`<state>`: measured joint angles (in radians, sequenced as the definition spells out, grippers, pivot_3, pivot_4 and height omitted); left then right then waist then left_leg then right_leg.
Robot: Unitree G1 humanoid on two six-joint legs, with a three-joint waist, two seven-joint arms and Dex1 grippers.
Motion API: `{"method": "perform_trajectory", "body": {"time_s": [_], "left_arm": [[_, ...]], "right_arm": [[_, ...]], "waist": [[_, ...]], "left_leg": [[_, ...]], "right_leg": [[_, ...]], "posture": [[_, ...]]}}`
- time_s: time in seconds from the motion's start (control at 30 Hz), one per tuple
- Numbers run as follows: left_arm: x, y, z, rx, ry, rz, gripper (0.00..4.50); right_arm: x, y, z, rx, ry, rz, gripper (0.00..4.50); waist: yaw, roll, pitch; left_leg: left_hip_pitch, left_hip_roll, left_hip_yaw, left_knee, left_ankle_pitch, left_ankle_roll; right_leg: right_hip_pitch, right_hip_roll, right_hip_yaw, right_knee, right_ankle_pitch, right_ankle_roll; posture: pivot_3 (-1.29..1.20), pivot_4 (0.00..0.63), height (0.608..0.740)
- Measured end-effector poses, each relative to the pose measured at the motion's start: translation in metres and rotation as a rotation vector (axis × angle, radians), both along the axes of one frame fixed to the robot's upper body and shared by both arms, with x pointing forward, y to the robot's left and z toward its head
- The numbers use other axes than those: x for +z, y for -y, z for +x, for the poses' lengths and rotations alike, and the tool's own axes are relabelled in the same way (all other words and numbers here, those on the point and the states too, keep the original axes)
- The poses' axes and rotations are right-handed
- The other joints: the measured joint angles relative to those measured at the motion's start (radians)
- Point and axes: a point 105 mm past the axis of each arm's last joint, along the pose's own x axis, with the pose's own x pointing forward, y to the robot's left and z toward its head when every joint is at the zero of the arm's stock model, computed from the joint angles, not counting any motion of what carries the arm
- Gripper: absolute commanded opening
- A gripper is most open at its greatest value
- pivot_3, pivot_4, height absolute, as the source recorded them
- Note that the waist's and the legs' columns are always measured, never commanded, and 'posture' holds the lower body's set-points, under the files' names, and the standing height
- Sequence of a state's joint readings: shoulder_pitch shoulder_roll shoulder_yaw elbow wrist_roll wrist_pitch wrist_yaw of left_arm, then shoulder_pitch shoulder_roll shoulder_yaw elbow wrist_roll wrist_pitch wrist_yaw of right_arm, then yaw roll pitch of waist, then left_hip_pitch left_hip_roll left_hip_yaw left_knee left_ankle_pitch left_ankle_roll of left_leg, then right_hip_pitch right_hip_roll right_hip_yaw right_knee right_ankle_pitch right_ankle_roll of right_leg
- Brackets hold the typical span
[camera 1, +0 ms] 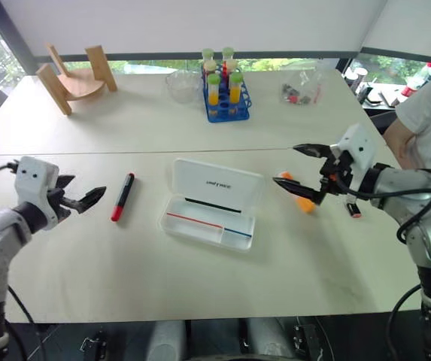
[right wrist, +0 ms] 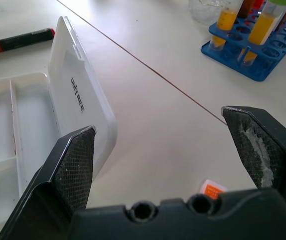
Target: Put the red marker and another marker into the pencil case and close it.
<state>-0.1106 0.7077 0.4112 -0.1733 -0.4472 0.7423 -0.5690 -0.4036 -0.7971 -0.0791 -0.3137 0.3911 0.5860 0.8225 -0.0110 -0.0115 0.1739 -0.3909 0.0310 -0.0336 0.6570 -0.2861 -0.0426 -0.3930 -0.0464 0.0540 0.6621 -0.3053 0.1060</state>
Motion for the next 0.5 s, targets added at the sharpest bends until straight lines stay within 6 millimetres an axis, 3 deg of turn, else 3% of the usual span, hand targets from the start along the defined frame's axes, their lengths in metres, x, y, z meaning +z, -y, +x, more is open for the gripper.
{"method": "perform_trajectory", "body": {"time_s": [0.27, 0.37, 0.5], "left_arm": [[-0.037, 0.035, 0.026, 0.055, -0.118, -0.153, 4.41], [-0.037, 0.036, 0.032, 0.067, -0.127, -0.13, 3.59], [-0.04, 0.039, 0.036, 0.041, -0.137, -0.114, 1.58]], "right_arm": [[0.0, 0.001, 0.001, -0.004, -0.003, -0.006, 4.5], [-0.002, 0.006, -0.003, -0.02, -0.023, -0.005, 4.5], [-0.004, 0.008, -0.021, 0.021, -0.1, 0.01, 4.5]], "waist": [[-0.003, -0.001, 0.0], [-0.002, 0.001, -0.001], [0.001, 0.001, -0.001]], "left_leg": [[0.0, 0.0, 0.0, 0.002, 0.0, 0.0], [0.0, 0.0, 0.0, 0.002, 0.0, 0.0], [0.0, 0.0, 0.0, 0.003, 0.0, 0.0]], "right_leg": [[0.0, 0.001, 0.0, 0.001, 0.0, 0.0], [0.0, 0.001, 0.0, 0.002, 0.0, 0.0], [0.001, 0.0, 0.0, 0.002, 0.0, 0.0]], "posture": [[0.0, 0.15, 0.74], [0.0, 0.15, 0.74], [0.0, 0.15, 0.74]]}}
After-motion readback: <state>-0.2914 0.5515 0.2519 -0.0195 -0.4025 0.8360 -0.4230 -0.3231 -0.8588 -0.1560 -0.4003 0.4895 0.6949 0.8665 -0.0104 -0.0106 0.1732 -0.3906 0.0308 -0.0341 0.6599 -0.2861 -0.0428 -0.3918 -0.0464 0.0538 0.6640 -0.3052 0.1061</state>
